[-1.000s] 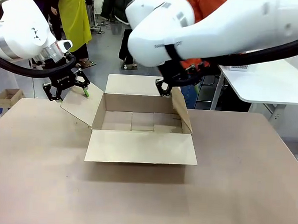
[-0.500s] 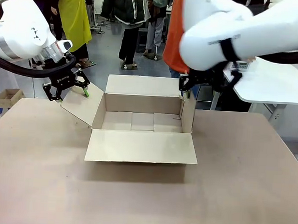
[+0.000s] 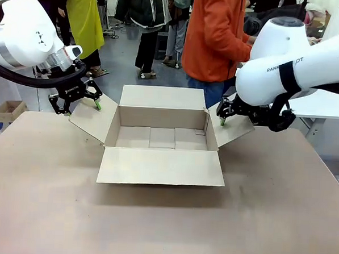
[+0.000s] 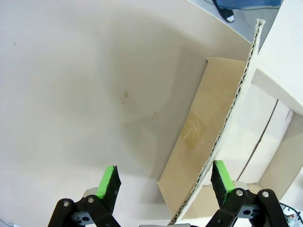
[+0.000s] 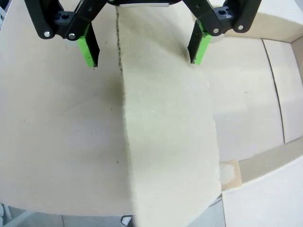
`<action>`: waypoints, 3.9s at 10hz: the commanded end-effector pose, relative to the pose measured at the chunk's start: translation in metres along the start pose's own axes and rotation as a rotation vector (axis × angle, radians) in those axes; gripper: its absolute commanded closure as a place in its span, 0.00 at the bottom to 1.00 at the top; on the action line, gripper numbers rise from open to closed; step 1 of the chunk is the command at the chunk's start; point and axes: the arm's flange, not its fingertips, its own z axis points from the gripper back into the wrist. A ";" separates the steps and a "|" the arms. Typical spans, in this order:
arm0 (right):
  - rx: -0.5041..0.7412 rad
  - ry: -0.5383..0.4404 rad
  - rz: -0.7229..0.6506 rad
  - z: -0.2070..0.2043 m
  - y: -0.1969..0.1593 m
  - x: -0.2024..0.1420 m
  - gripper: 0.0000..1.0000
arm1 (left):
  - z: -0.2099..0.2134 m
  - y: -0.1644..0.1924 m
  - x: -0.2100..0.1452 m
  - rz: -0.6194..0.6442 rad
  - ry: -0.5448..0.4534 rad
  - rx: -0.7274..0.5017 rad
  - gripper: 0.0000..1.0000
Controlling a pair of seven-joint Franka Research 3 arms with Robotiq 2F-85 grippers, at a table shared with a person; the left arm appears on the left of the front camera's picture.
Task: Pack the gift set into the box.
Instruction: Place both hands on the side flaps of the Package Box and spread them outward, then lift both hands away from the flaps of the Package Box.
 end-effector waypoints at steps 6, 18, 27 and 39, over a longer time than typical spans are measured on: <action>-0.051 0.000 0.001 0.011 0.006 0.010 0.00 | 0.001 0.000 -0.001 0.010 -0.006 0.012 0.00; -0.051 0.000 0.001 0.011 0.006 0.010 0.00 | 0.001 0.000 -0.001 0.010 -0.006 0.012 0.00; -0.051 0.000 0.001 0.011 0.006 0.010 0.00 | 0.001 0.000 -0.001 0.010 -0.006 0.012 0.00; -0.051 0.000 0.001 0.011 0.006 0.010 0.00 | 0.001 0.000 -0.001 0.010 -0.006 0.012 0.00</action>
